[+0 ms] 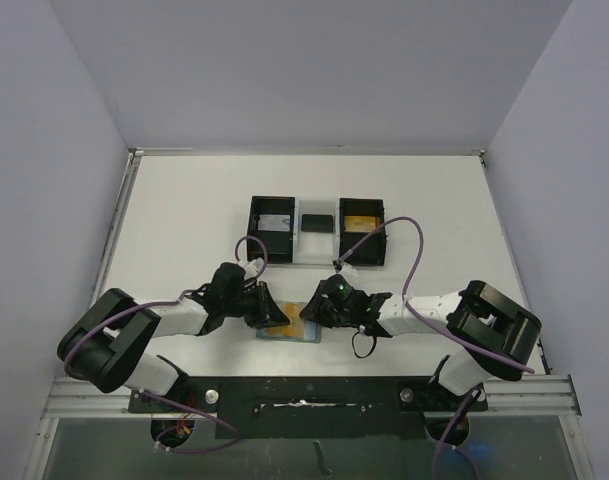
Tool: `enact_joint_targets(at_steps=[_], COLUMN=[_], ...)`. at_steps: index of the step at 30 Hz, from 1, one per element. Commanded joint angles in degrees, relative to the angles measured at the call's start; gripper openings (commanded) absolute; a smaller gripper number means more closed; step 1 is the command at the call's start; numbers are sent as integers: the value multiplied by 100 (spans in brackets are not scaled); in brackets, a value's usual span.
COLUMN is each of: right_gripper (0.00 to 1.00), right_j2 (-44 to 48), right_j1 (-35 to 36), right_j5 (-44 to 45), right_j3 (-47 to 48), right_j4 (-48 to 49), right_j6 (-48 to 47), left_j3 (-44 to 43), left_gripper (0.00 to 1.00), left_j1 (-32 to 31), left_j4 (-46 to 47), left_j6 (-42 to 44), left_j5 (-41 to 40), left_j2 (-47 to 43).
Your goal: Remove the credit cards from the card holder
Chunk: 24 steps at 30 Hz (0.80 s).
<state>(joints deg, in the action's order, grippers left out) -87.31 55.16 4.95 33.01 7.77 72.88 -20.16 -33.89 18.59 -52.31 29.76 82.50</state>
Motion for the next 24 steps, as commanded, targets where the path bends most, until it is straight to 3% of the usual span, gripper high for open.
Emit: enact_joint_targets(at_steps=[1,15,24], right_gripper=[20,20,19], right_j2=[-161,-68,115], right_j1=[13,-101,-174], right_j5=[103,611,1173], right_j3=[-201,283,649], right_j4=[-593,-1614,-2391], right_j6=[-21,-311,-503], left_j3=[5,-245,-548], left_gripper=[1,0,0], left_j1=[111,440,453], left_j4=[-441,-1225,-1707], left_j6=[209,748,1062], left_j5=[-145,-269,-908], left_j2=[-116,-849,-1805])
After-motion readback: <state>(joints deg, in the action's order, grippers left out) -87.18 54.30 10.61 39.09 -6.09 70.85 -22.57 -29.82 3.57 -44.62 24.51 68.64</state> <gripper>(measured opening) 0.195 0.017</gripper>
